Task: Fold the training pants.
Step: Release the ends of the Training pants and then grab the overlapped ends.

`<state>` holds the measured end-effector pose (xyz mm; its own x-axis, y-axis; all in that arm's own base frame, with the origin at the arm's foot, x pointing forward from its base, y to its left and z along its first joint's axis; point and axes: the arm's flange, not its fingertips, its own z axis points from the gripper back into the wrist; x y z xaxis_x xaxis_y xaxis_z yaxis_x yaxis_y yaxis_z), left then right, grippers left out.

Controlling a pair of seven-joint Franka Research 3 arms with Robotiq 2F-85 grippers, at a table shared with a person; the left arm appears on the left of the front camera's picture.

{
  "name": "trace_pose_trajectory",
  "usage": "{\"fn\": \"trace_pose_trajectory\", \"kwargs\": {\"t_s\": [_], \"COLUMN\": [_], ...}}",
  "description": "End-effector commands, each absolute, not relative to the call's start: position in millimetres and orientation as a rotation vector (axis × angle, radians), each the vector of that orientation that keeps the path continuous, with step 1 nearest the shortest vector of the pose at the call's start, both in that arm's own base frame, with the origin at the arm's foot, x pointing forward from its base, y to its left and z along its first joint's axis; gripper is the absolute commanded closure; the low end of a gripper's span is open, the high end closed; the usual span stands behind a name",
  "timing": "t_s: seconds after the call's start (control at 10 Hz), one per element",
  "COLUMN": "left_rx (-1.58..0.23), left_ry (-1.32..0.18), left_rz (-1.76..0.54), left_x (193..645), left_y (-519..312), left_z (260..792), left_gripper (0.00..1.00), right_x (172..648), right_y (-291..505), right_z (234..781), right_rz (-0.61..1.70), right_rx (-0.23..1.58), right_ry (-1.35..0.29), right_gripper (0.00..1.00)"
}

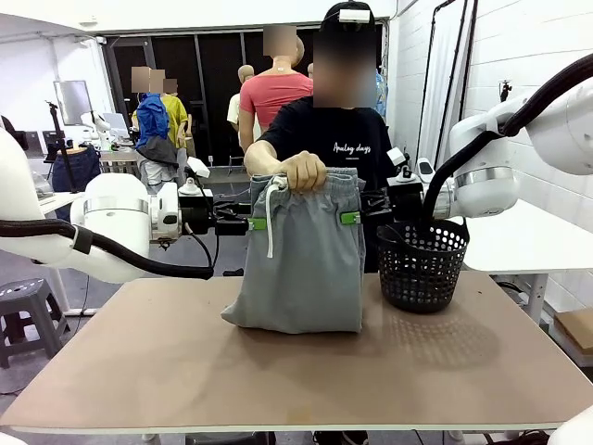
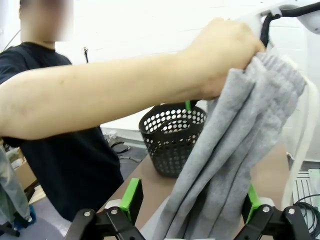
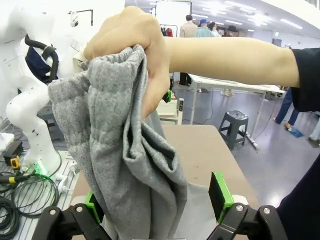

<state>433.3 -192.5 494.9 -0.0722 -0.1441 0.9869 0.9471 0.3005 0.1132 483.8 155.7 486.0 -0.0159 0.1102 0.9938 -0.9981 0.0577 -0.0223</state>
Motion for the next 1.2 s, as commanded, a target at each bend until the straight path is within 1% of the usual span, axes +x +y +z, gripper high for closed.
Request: {"fn": "trace_pose_trajectory", "kwargs": {"t_s": [0.0,0.3,0.4,0.8,1.0,1.1], "left_rx": [-0.905,-0.927,-0.93,-0.946,-0.99,-1.007], "left_ry": [-1.335,-1.322,-1.318,-1.297,-1.266,-1.249], "left_rz": [-1.19,-1.222,-1.227,-1.186,-1.235,-1.253], "left_x": [434,436,438,450,457,459], "left_y": [-189,-191,-193,-212,-222,-227], "left_z": [490,490,490,496,498,499], "left_gripper": [0.0,0.0,0.0,0.0,0.0,0.0], "right_x": [480,474,471,466,468,470], "right_y": [157,164,166,177,185,189], "right_z": [483,479,477,472,472,471], "right_rz": [1.211,1.227,1.241,1.279,1.279,1.278], "right_rx": [1.145,1.227,1.227,1.228,1.261,1.272], "right_ry": [-1.111,-1.051,-1.029,-1.083,-1.136,-1.133], "right_gripper": [0.0,0.0,0.0,0.0,0.0,0.0]}}
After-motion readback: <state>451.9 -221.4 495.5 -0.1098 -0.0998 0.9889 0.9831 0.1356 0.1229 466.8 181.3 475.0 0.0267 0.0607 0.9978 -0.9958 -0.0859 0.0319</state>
